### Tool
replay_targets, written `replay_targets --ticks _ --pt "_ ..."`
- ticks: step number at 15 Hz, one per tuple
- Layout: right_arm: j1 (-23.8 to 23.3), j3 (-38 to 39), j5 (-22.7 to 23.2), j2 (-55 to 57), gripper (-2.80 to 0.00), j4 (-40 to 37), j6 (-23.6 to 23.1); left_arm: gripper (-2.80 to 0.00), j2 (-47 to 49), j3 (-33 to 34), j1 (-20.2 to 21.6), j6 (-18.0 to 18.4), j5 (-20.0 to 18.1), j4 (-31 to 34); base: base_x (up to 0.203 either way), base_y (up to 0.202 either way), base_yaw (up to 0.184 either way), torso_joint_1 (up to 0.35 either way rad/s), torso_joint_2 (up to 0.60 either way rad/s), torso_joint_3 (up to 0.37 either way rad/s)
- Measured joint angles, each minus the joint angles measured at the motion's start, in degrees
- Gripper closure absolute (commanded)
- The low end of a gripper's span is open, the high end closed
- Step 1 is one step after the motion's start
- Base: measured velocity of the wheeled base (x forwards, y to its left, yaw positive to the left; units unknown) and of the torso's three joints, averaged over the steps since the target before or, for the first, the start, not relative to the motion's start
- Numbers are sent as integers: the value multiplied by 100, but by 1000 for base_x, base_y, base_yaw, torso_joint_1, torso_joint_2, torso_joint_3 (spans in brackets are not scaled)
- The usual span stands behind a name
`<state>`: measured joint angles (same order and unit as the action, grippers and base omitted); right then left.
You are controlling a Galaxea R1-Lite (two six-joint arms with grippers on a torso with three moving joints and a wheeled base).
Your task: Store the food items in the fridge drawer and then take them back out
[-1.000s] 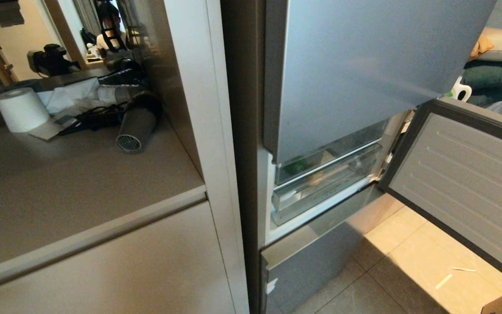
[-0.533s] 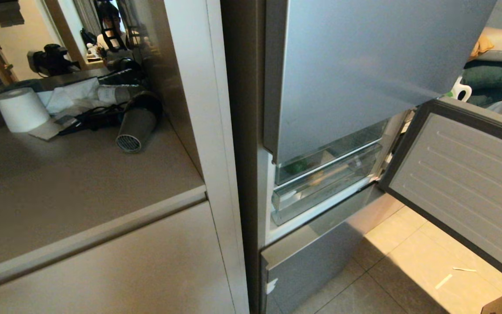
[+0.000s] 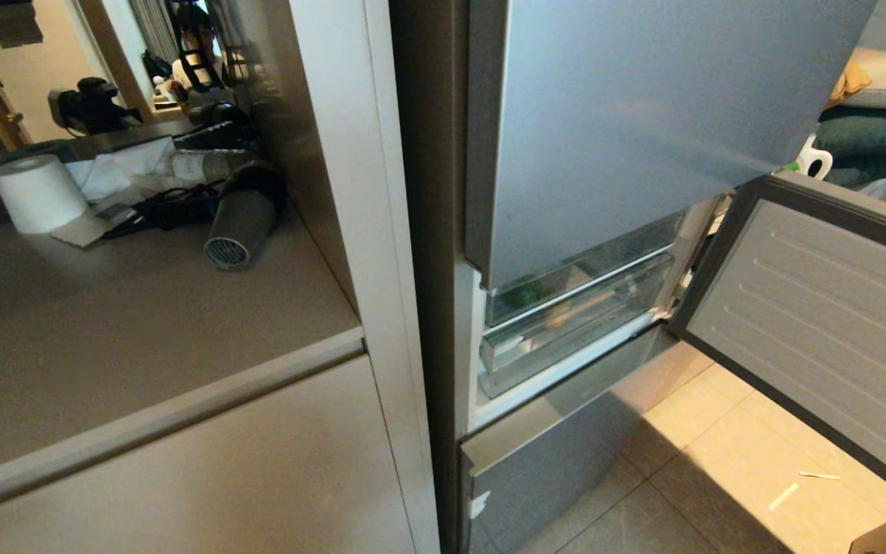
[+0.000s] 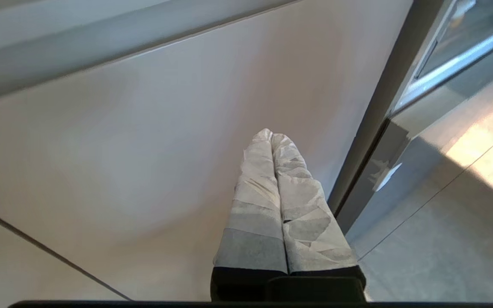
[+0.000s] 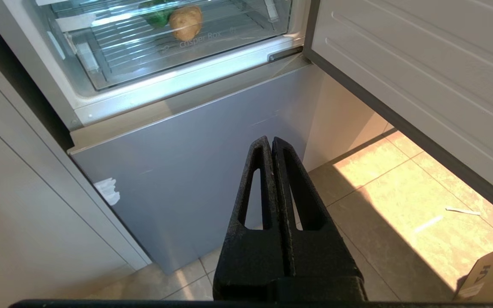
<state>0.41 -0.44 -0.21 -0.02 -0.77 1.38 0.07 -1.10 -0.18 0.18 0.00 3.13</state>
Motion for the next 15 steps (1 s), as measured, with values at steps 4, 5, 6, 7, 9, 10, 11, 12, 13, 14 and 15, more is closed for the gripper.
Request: replay_targets --ticks 4,5,6,7,9,10,11,12,13,14,15 --pt "0 0 1 2 0 0 -4 0 0 5 0 -18 7 -3 0 0 0 0 0 0" --pt "0 0 0 2 0 -2 -4 0 0 5 0 -18 5 -5 0 0 0 0 0 0" --pt "0 0 2 2 0 -2 -6 0 0 5 0 -18 7 -5 0 0 0 0 0 0" --pt "0 0 4 2 0 -2 -6 0 0 5 0 -18 5 -5 0 0 0 0 0 0" --pt "0 0 2 2 0 -1 -4 0 0 5 0 -18 5 -7 0 0 0 0 0 0" --pt "0 0 1 2 0 -2 0 0 0 5 2 -18 5 -7 0 0 0 0 0 0" --pt "0 0 2 2 0 -2 0 0 0 5 0 -18 5 -7 0 0 0 0 0 0" --pt "-4 0 2 2 0 -2 0 0 0 2 -1 -18 2 -8 6 -88 13 3 2 2" --pt "-4 0 5 2 0 -4 2 0 0 2 -4 -18 2 -7 2 -136 2 5 2 -2" --pt "-1 0 3 2 0 -3 2 0 0 2 -4 -18 2 -9 1 -187 -3 2 -1 -1" --pt "2 0 3 2 0 -2 3 0 0 5 2 -18 3 -9 0 -197 1 5 0 0"
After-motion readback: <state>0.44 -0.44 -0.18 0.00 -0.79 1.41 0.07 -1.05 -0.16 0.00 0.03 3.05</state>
